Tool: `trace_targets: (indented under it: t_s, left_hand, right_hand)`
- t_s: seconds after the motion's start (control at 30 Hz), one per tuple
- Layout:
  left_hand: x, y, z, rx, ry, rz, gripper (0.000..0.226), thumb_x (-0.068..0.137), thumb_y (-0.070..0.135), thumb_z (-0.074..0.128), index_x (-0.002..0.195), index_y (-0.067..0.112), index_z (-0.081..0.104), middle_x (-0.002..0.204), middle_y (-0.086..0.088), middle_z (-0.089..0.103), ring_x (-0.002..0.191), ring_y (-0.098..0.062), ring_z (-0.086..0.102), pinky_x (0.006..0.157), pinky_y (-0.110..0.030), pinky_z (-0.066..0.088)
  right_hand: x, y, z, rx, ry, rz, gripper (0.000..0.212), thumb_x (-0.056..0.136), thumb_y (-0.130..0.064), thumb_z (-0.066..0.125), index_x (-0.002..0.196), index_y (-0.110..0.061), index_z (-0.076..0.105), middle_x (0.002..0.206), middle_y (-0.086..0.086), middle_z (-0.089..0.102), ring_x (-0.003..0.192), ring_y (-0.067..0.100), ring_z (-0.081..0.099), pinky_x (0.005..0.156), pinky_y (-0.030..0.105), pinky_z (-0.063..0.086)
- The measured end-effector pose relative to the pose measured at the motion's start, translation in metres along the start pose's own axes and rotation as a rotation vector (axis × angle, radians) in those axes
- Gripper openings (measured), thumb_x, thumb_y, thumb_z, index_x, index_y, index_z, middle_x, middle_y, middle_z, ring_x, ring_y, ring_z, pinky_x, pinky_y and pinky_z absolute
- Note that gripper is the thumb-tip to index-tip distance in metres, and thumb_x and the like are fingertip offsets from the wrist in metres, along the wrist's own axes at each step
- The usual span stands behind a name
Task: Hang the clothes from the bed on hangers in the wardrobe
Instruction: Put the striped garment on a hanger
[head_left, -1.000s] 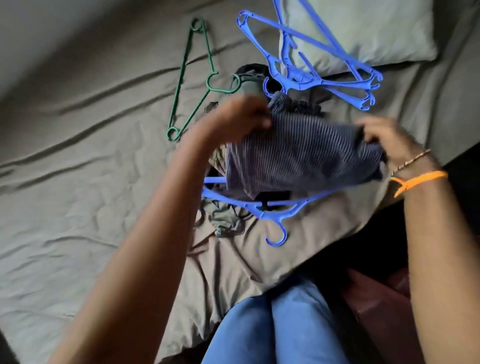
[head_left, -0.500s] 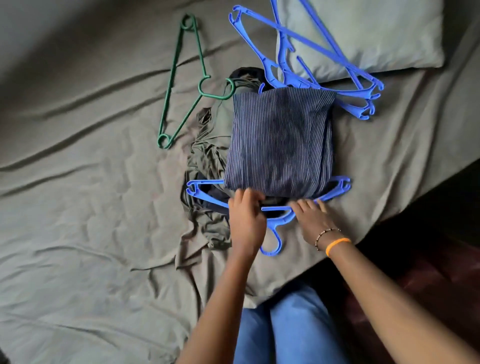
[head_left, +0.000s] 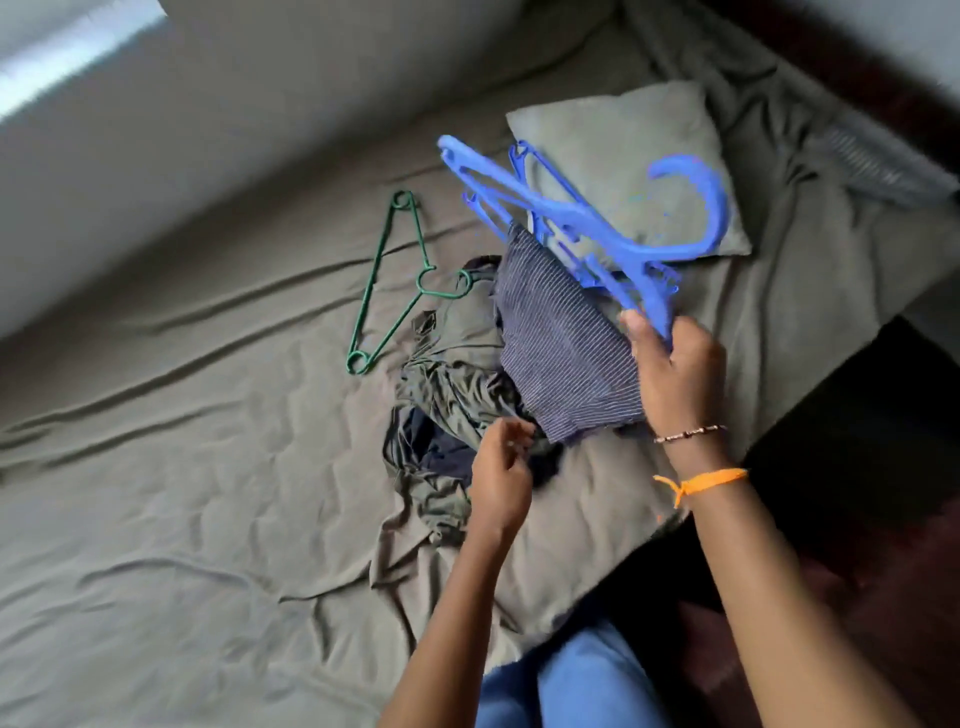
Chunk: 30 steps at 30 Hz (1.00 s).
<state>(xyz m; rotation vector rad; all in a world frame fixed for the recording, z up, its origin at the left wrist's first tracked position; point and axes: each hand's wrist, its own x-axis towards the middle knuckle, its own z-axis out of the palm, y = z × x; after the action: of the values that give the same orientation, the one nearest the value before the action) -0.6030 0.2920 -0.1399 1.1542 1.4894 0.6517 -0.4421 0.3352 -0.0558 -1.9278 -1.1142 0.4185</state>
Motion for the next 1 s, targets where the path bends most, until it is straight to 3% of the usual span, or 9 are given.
trace_targets:
  t_s: [0.13,0.2,0.3,0.43,0.53,0.7,0.8,0.87,1.0]
  left_hand:
    - [-0.019,0.051,0.005,0.010,-0.091,0.263,0.045,0.070,-0.013,0.038,0.098,0.015,0.058,0.096,0.001,0.056,0.079,-0.007,0.053,0.076,-0.026,0.046]
    - [-0.034,0.070,0.011,0.005,-0.156,0.371,0.040,0.073,-0.006,0.042,0.105,0.012,0.057,0.102,0.001,0.052,0.081,-0.008,0.054,0.079,-0.029,0.048]
    - [-0.066,0.092,0.023,0.010,-0.251,0.569,0.046,0.081,0.007,0.050,0.127,0.012,0.050,0.121,-0.002,0.044,0.114,-0.014,0.046,0.104,-0.032,0.038]
    - [-0.111,0.110,0.037,-0.010,-0.416,0.529,0.063,0.090,0.028,0.050,0.147,0.016,0.026,0.150,-0.004,0.023,0.142,-0.007,0.015,0.111,-0.006,0.007]
    - [-0.133,0.100,0.052,0.178,-0.621,0.401,0.060,0.097,0.029,0.049,0.149,0.014,0.024,0.153,-0.002,0.025,0.144,-0.011,0.018,0.112,-0.012,0.010]
    - [-0.190,0.077,0.065,0.629,-0.755,0.338,0.033,0.094,0.026,0.052,0.121,0.012,0.063,0.124,-0.012,0.062,0.118,-0.026,0.056,0.095,-0.031,0.041]
    - [-0.237,0.086,0.075,0.371,-0.730,0.393,0.029,0.084,0.028,0.053,0.095,0.006,0.069,0.093,-0.016,0.068,0.090,-0.029,0.064,0.082,-0.038,0.049]
    - [-0.287,0.096,0.080,0.216,-0.824,0.433,0.025,0.088,0.023,0.053,0.093,0.004,0.069,0.076,-0.004,0.064,0.066,-0.008,0.060,0.066,-0.024,0.049]
    - [-0.439,0.076,0.078,0.114,-1.258,0.429,0.026,0.101,0.012,0.038,0.093,0.009,0.062,0.071,0.003,0.061,0.061,-0.001,0.055,0.059,-0.010,0.041]
  right_hand:
    - [-0.003,-0.035,-0.067,0.182,0.105,0.111,0.034,0.082,-0.040,0.049,0.085,-0.013,0.069,0.046,-0.012,0.051,0.043,0.001,0.043,0.050,0.020,0.032]
    - [-0.016,-0.045,-0.092,0.281,0.110,0.126,0.022,0.084,-0.033,0.049,0.078,-0.020,0.066,0.045,-0.012,0.047,0.039,0.001,0.036,0.045,0.011,0.026]
    - [-0.046,-0.057,-0.118,0.399,0.087,0.161,0.021,0.094,-0.023,0.051,0.077,-0.022,0.063,0.055,-0.001,0.040,0.035,0.000,0.029,0.039,0.008,0.022]
    - [-0.096,-0.064,-0.147,0.463,0.119,0.207,0.022,0.094,-0.021,0.053,0.076,-0.013,0.062,0.057,0.003,0.037,0.033,0.000,0.027,0.037,0.009,0.022]
    - [-0.135,-0.061,-0.175,0.437,0.207,0.242,0.054,0.073,-0.045,0.060,0.079,0.009,0.058,0.054,0.004,0.039,0.034,0.001,0.028,0.038,0.011,0.023]
    - [-0.228,-0.048,-0.245,0.487,0.408,0.383,0.017,0.093,-0.011,0.053,0.090,0.003,0.062,0.059,0.007,0.040,0.029,0.002,0.028,0.034,0.009,0.020]
    - [-0.293,-0.040,-0.273,0.540,0.465,0.465,0.015,0.095,-0.004,0.046,0.100,0.002,0.058,0.061,0.007,0.041,0.027,0.002,0.026,0.031,0.009,0.017]
    - [-0.342,-0.038,-0.288,0.553,0.523,0.491,0.011,0.094,-0.001,0.046,0.099,0.000,0.056,0.061,0.008,0.044,0.027,0.003,0.027,0.031,0.010,0.018]
    - [-0.467,-0.024,-0.327,0.398,0.697,0.527,0.020,0.085,-0.001,0.053,0.086,-0.020,0.046,0.063,0.003,0.053,0.031,0.001,0.039,0.034,0.010,0.024]
